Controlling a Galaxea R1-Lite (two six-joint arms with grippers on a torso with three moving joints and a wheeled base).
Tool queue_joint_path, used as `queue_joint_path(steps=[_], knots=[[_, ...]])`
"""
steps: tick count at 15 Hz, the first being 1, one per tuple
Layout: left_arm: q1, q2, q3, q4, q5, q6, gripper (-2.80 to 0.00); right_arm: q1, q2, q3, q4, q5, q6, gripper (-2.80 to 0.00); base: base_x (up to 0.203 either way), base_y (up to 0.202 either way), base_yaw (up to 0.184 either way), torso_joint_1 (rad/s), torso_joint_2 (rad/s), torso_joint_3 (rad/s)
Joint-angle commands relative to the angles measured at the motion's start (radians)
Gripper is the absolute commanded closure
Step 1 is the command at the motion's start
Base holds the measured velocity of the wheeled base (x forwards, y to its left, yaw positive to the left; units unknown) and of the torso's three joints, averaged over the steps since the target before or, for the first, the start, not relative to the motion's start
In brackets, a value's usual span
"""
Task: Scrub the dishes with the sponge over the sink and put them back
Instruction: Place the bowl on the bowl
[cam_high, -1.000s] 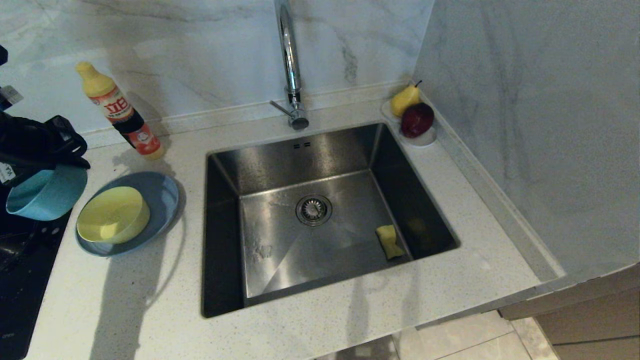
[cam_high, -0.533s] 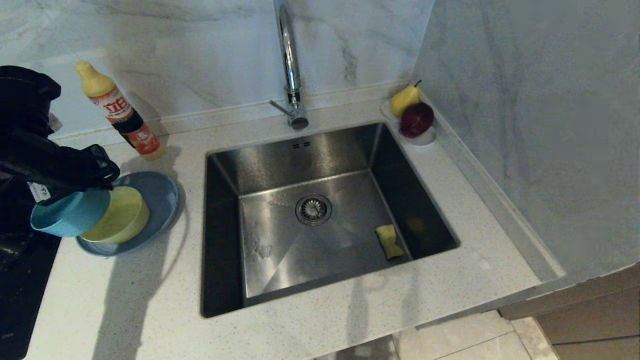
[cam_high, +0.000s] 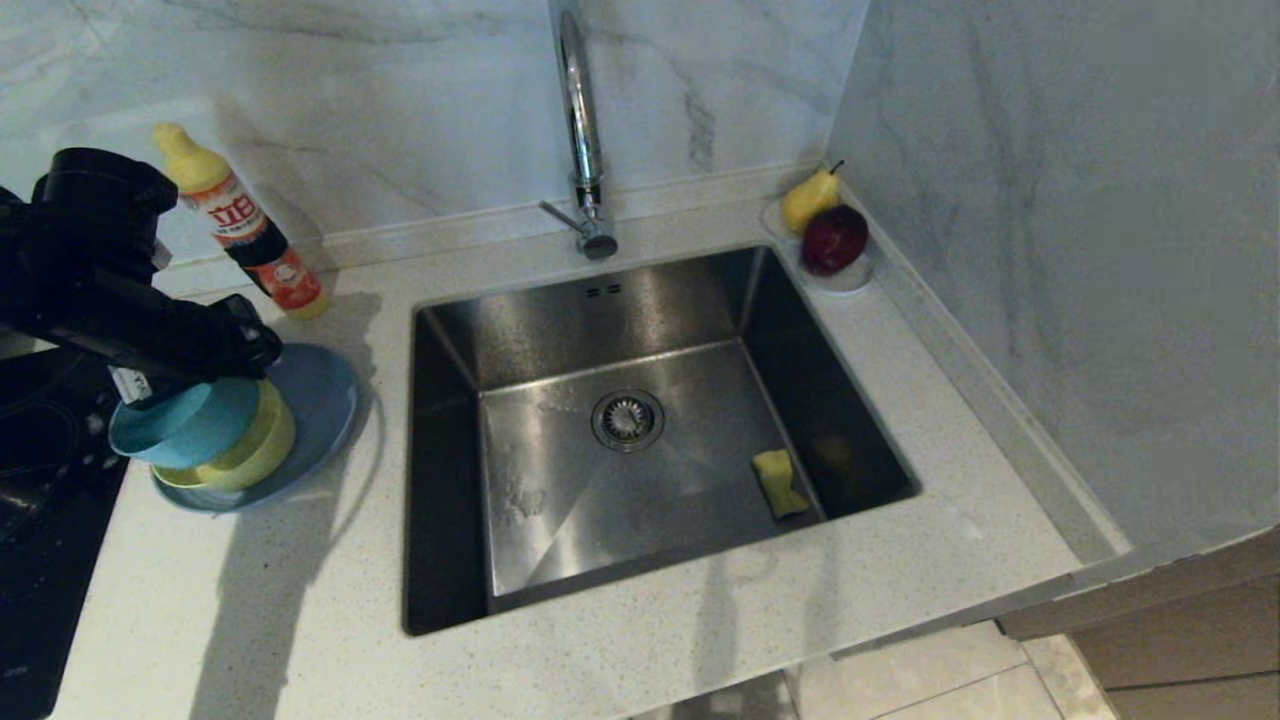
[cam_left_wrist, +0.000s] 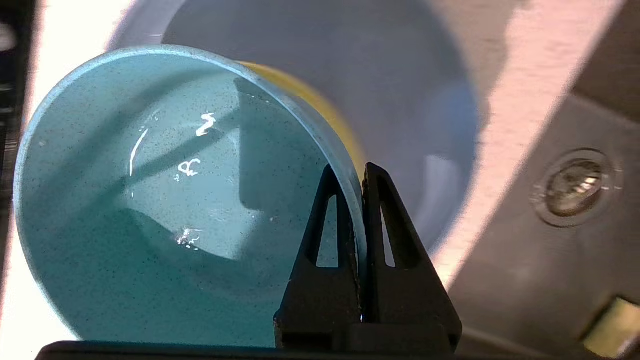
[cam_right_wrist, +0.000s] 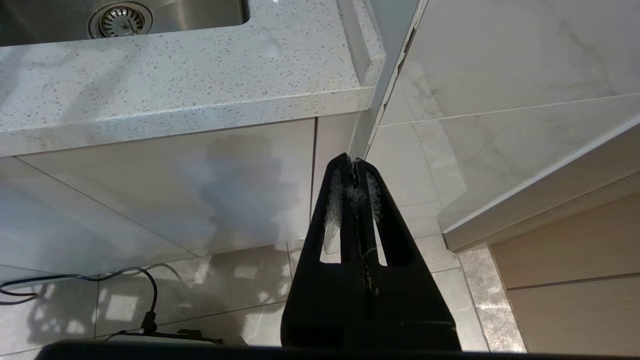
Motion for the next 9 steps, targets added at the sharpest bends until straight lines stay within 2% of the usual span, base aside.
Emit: queue_joint_path(steps=[1, 3, 7, 9], knots=[[-0.027, 0.004, -0.015, 0.000, 0.008, -0.010, 0.00, 0.000, -0.002, 0.000, 0.000, 0.000, -0.001, 0.00, 0.000, 0.000, 0.000, 0.000, 0.00, 0.000], [-0.040, 0.004, -0.003, 0.002, 0.013, -0.014, 0.00, 0.001, -0.002, 0.000, 0.000, 0.000, -0.001, 0.00, 0.000, 0.000, 0.000, 0.000, 0.00, 0.000], [-0.041, 0.035, 0.008, -0.001, 0.087, -0.012, 0.00, 0.001, -0.002, 0.000, 0.000, 0.000, -0.001, 0.00, 0.000, 0.000, 0.000, 0.000, 0.00, 0.000], [-0.041, 0.033, 0.003, -0.004, 0.087, -0.010, 0.00, 0.001, -0.002, 0.000, 0.000, 0.000, -0.001, 0.00, 0.000, 0.000, 0.000, 0.000, 0.00, 0.000]])
